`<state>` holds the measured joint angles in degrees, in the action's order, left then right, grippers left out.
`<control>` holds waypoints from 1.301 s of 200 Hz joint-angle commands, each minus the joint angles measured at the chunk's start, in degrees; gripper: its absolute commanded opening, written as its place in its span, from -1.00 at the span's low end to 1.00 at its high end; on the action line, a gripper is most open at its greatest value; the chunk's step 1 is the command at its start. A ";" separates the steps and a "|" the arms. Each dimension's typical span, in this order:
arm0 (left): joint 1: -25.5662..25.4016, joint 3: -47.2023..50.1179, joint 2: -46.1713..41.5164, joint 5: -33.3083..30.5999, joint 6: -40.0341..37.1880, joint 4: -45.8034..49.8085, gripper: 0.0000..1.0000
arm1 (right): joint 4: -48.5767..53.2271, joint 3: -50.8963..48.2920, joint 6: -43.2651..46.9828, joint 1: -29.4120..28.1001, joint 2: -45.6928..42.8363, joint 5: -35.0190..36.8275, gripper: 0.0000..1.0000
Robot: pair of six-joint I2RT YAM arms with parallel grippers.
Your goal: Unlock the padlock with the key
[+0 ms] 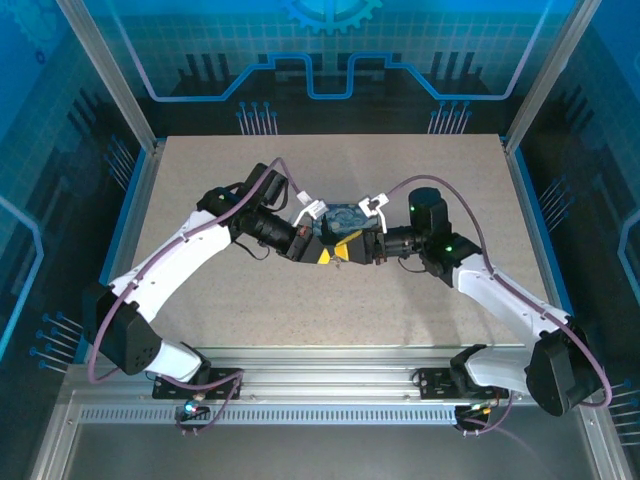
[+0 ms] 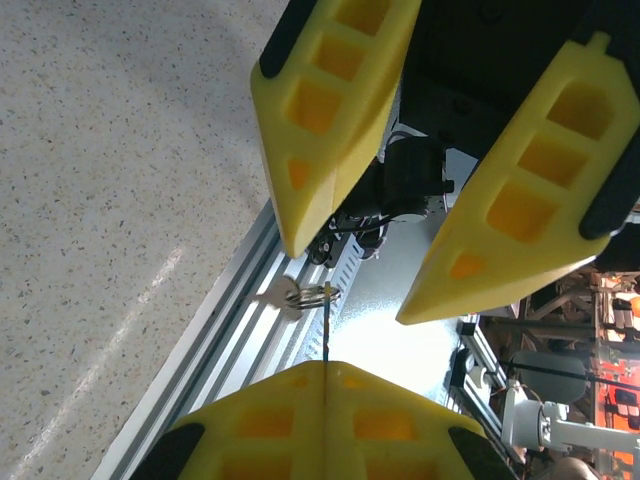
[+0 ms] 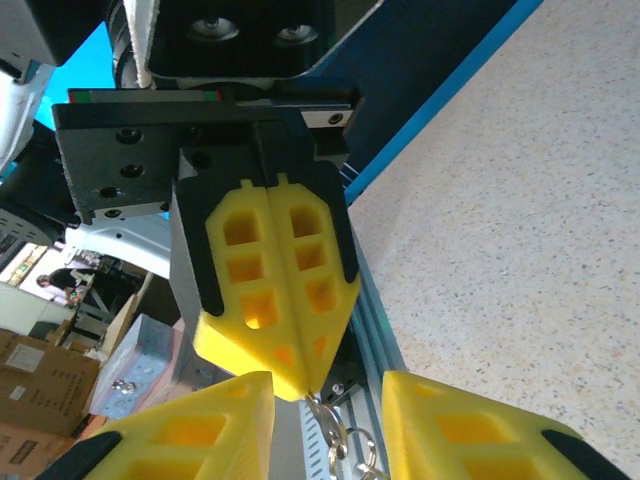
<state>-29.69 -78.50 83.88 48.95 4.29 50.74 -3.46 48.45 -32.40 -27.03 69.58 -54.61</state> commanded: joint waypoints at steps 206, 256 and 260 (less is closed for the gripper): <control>1.08 0.15 -3.94 0.64 3.09 -7.01 -1.00 | 7.02 1.65 8.23 -2.42 -1.67 -0.68 -1.00; 6.41 6.62 -8.48 -2.65 15.02 -18.13 -0.27 | 15.13 4.38 13.44 -2.57 -4.07 13.11 -1.00; 6.91 7.44 -9.04 -3.17 16.47 -19.54 -0.19 | 16.28 4.73 14.32 -2.66 -4.24 14.82 -1.00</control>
<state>-25.76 -74.91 78.24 47.88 11.84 40.58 5.61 50.24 -22.85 -28.88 67.05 -49.23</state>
